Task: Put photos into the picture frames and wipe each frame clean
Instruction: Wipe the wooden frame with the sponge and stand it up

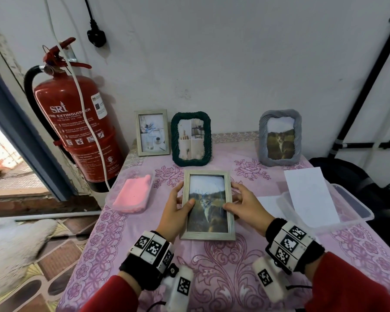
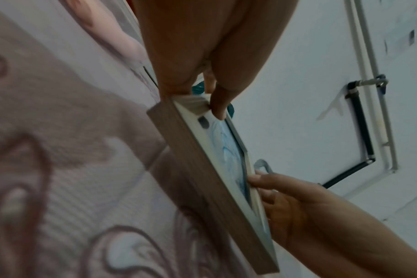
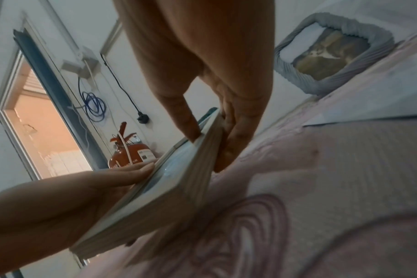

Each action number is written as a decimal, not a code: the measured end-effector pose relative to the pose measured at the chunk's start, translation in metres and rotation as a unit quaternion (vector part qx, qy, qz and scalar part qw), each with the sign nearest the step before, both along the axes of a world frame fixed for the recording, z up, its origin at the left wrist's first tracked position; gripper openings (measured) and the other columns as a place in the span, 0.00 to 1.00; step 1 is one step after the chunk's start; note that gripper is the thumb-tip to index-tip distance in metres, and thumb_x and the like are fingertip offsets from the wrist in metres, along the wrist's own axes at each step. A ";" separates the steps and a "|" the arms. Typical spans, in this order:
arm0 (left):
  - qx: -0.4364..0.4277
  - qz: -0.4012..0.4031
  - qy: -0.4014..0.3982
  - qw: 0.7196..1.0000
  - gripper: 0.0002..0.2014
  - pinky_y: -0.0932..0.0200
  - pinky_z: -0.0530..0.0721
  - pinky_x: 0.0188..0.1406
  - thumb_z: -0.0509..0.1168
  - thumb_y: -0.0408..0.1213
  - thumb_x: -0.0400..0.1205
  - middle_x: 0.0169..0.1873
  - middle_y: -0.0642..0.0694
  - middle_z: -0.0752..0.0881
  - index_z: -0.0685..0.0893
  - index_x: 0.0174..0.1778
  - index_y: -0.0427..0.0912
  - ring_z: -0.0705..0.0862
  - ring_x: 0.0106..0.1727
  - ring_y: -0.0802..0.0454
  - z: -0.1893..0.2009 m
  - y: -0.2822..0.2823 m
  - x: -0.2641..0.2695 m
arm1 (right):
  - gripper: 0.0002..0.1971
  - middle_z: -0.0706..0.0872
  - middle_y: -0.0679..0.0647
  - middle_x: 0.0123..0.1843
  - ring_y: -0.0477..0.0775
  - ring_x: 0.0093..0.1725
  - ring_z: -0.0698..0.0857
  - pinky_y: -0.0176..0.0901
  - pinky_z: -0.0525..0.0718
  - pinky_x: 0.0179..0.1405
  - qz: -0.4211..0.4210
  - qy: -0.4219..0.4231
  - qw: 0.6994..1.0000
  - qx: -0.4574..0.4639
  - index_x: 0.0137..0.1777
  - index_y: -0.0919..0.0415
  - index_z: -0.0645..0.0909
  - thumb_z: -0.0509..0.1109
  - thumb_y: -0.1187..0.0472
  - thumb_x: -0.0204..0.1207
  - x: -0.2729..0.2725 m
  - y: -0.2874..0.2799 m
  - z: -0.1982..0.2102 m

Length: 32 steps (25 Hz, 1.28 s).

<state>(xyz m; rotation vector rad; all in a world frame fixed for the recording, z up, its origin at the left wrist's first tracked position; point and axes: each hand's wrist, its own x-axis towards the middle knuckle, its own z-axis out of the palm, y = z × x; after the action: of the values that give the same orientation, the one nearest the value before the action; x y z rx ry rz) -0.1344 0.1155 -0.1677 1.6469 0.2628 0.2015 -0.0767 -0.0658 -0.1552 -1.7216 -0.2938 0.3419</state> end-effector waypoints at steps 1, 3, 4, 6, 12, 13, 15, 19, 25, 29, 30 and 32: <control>0.008 -0.005 0.009 1.000 0.27 0.65 0.83 0.46 0.62 0.29 0.82 0.52 0.39 0.77 0.64 0.77 0.46 0.80 0.55 0.44 -0.002 0.002 0.000 | 0.29 0.83 0.48 0.42 0.45 0.38 0.84 0.34 0.82 0.35 0.005 -0.015 0.999 -0.036 0.70 0.56 0.70 0.74 0.69 0.70 0.002 -0.001 -0.003; 0.034 -0.019 0.029 0.999 0.28 0.69 0.82 0.45 0.62 0.27 0.82 0.49 0.43 0.77 0.64 0.78 0.45 0.79 0.54 0.47 -0.005 0.007 0.000 | 0.28 0.81 0.46 0.41 0.46 0.40 0.82 0.39 0.83 0.43 0.015 -0.036 0.995 -0.087 0.70 0.60 0.72 0.75 0.69 0.69 0.007 -0.003 -0.007; 0.057 -0.025 0.037 0.997 0.29 0.68 0.83 0.46 0.63 0.27 0.81 0.49 0.43 0.78 0.64 0.78 0.45 0.79 0.54 0.46 -0.006 0.010 0.001 | 0.27 0.81 0.46 0.41 0.46 0.40 0.81 0.39 0.83 0.43 0.021 -0.035 0.995 -0.095 0.69 0.61 0.74 0.75 0.70 0.69 0.009 -0.003 -0.008; 0.118 -0.033 0.055 0.991 0.30 0.53 0.84 0.58 0.64 0.29 0.81 0.57 0.36 0.78 0.64 0.78 0.44 0.81 0.56 0.40 -0.010 0.016 0.006 | 0.25 0.81 0.49 0.39 0.45 0.37 0.81 0.37 0.84 0.34 0.036 -0.012 0.995 -0.095 0.67 0.64 0.76 0.74 0.73 0.70 0.013 -0.003 -0.010; 0.212 -0.014 0.113 0.971 0.29 0.52 0.74 0.71 0.71 0.34 0.76 0.59 0.40 0.69 0.71 0.73 0.42 0.78 0.61 0.41 -0.024 0.026 0.012 | 0.22 0.83 0.54 0.38 0.49 0.34 0.82 0.33 0.82 0.24 0.071 0.023 0.992 -0.099 0.65 0.69 0.77 0.72 0.76 0.71 0.020 0.000 -0.013; 0.225 0.000 0.121 0.967 0.29 0.55 0.72 0.72 0.72 0.36 0.75 0.56 0.44 0.66 0.72 0.72 0.43 0.76 0.62 0.43 -0.025 0.027 0.011 | 0.23 0.83 0.55 0.39 0.50 0.34 0.82 0.33 0.82 0.23 0.073 0.028 0.993 -0.094 0.66 0.69 0.77 0.72 0.76 0.71 0.021 0.000 -0.014; 0.233 0.003 0.132 0.963 0.29 0.56 0.71 0.72 0.73 0.37 0.74 0.54 0.45 0.64 0.72 0.72 0.44 0.74 0.61 0.46 -0.024 0.028 0.011 | 0.26 0.81 0.56 0.42 0.50 0.35 0.82 0.33 0.83 0.24 0.071 0.041 0.993 -0.084 0.69 0.67 0.74 0.73 0.75 0.71 0.024 -0.002 -0.016; 0.212 0.001 0.090 0.973 0.25 0.56 0.77 0.65 0.71 0.35 0.76 0.56 0.42 0.71 0.75 0.69 0.40 0.76 0.53 0.50 -0.012 0.029 0.010 | 0.32 0.77 0.53 0.42 0.47 0.38 0.80 0.33 0.85 0.28 0.057 0.051 0.993 -0.091 0.72 0.62 0.69 0.76 0.71 0.69 0.026 -0.006 -0.021; 0.300 0.087 -0.024 0.950 0.15 0.54 0.80 0.59 0.66 0.32 0.79 0.54 0.43 0.84 0.81 0.62 0.41 0.82 0.54 0.48 0.020 0.093 0.015 | 0.34 0.77 0.53 0.41 0.46 0.38 0.81 0.31 0.83 0.27 0.065 0.049 0.992 -0.092 0.74 0.61 0.68 0.76 0.69 0.69 0.027 -0.008 -0.023; 0.407 0.060 0.083 0.908 0.14 0.55 0.75 0.63 0.65 0.30 0.80 0.60 0.38 0.85 0.83 0.61 0.40 0.82 0.59 0.42 0.018 0.144 0.024 | 0.34 0.79 0.54 0.39 0.47 0.35 0.82 0.34 0.85 0.30 0.061 0.051 0.993 -0.084 0.74 0.61 0.69 0.77 0.69 0.69 0.028 -0.008 -0.023; 0.439 0.029 0.122 0.890 0.15 0.56 0.73 0.64 0.65 0.31 0.80 0.63 0.38 0.83 0.83 0.63 0.41 0.80 0.62 0.41 0.016 0.149 0.026 | 0.34 0.79 0.54 0.39 0.47 0.35 0.82 0.35 0.86 0.32 0.060 0.047 0.993 -0.088 0.73 0.61 0.69 0.77 0.68 0.68 0.028 -0.009 -0.024; 0.502 -0.022 0.180 0.846 0.19 0.56 0.72 0.67 0.66 0.37 0.80 0.68 0.40 0.79 0.80 0.67 0.46 0.78 0.66 0.41 0.011 0.154 0.029 | 0.34 0.79 0.54 0.38 0.47 0.35 0.82 0.36 0.86 0.36 0.060 0.039 0.993 -0.093 0.73 0.60 0.70 0.78 0.68 0.68 0.029 -0.008 -0.024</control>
<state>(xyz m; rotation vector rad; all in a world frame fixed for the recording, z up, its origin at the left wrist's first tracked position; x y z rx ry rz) -0.1052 0.2694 -0.1570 2.7444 0.4461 -0.0355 -0.0481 -0.0741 -0.1794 -1.8721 -0.3171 0.5392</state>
